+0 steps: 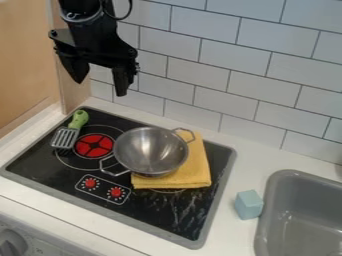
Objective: Move the silver pot to the bottom left side of the stove
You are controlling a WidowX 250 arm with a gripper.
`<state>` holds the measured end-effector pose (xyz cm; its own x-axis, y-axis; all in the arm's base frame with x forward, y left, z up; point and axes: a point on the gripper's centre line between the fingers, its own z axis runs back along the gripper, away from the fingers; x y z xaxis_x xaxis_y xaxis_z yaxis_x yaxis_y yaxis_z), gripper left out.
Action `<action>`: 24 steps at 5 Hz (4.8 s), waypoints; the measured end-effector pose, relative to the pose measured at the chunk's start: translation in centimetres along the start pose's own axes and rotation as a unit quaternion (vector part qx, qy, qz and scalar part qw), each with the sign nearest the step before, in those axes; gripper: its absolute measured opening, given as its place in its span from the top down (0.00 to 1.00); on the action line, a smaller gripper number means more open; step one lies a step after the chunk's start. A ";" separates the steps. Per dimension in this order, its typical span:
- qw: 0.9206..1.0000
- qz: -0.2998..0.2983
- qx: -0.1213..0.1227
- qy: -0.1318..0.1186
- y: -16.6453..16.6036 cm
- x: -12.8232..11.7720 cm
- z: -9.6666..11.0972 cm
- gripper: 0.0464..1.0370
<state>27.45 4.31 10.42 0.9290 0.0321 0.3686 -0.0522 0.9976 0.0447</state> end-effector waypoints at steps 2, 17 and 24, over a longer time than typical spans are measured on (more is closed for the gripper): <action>0.999 0.010 -0.053 0.010 -1.2 -1.2 -1.2 0.04; 0.971 0.071 -0.227 0.030 -3.3 -2.4 -6.6 0.99; 0.967 0.160 -0.181 -0.083 3.2 -4.6 0.4 1.00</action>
<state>22.86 7.32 9.23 0.8130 0.3621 0.4560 -0.1674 0.8954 -0.4126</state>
